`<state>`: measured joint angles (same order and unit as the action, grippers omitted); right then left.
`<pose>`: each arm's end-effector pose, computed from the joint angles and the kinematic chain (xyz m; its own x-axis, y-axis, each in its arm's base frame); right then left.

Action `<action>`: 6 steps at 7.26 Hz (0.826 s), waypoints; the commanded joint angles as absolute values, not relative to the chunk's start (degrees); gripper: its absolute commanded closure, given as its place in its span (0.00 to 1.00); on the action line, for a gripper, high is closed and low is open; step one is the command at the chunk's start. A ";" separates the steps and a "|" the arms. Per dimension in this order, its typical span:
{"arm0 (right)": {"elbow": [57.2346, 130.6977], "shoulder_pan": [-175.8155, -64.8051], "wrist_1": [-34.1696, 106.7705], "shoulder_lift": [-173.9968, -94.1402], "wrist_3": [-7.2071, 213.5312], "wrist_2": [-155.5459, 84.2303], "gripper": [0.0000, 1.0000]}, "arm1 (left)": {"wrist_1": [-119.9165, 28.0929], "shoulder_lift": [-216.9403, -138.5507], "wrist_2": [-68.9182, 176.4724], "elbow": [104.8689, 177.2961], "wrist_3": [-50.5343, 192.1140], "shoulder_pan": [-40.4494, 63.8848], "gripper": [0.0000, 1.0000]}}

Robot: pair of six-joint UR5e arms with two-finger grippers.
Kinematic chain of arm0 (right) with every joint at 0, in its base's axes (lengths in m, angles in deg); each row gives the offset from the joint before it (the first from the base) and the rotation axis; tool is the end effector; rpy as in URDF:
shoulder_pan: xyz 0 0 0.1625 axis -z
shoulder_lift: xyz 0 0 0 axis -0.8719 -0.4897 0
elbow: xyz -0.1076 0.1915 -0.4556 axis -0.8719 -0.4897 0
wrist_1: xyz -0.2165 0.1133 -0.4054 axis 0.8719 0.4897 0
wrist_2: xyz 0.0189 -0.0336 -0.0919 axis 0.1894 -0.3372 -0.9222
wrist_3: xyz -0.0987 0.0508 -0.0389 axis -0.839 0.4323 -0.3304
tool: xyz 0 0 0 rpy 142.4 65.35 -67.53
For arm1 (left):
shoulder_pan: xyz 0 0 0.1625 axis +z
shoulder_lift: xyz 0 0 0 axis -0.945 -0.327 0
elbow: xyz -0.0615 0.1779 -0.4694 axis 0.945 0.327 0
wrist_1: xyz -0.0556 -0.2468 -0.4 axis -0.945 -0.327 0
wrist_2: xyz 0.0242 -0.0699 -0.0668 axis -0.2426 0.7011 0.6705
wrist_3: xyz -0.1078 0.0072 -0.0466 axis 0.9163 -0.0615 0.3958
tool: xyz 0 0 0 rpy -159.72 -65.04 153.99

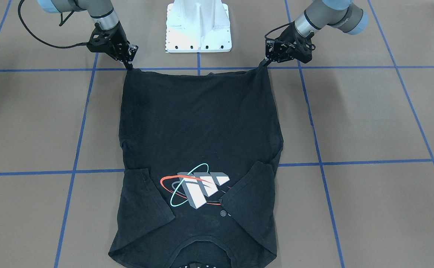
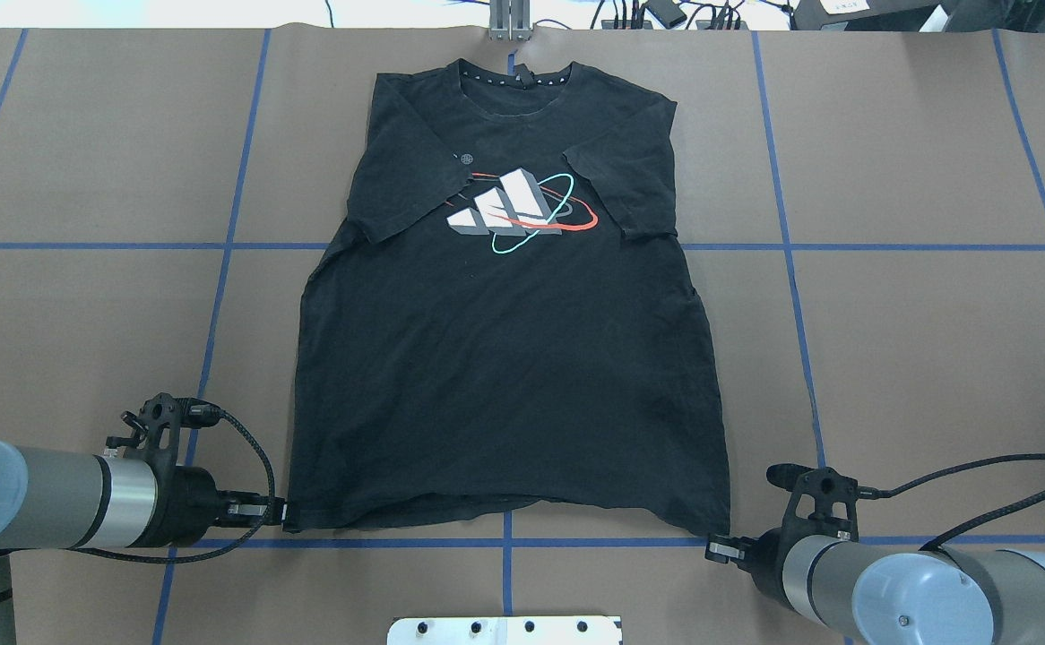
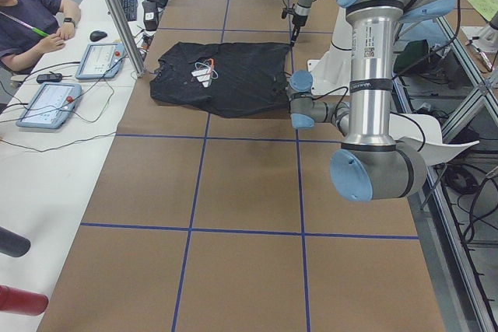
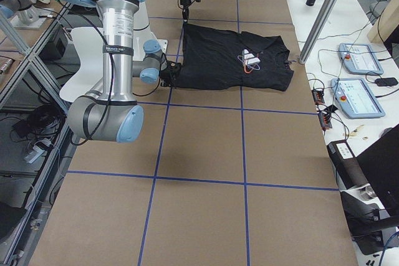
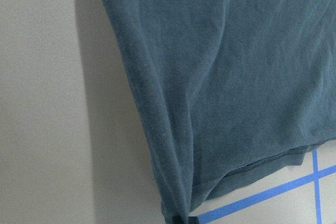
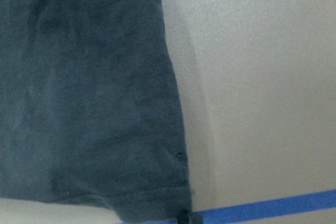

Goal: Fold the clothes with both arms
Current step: 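Lift the hem with both grippers and carry it toward the collar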

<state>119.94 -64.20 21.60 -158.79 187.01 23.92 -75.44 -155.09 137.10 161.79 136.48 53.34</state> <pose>-0.5170 -0.1806 0.4719 0.5712 0.2137 0.7925 -0.2696 0.9608 -0.0647 0.4835 -0.2612 0.4570 0.2618 0.0859 -0.9613 0.0130 0.9956 0.0925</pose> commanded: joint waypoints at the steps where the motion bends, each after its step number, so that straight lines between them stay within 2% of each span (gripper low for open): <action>1: 121.72 -64.63 21.60 -159.44 186.86 24.55 1.00 | -75.36 -155.08 137.18 162.61 136.48 53.25 1.00; 4: 128.47 -64.72 21.52 -164.00 184.94 29.11 1.00 | -75.00 -149.91 142.25 171.19 136.57 52.98 1.00; 6: 136.02 -61.93 21.52 -169.44 183.87 33.06 1.00 | -75.27 -146.91 146.40 175.61 138.22 52.98 1.00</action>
<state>131.37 -63.75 21.53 -166.06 184.49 30.66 -75.11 -148.62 143.87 172.97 137.00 52.97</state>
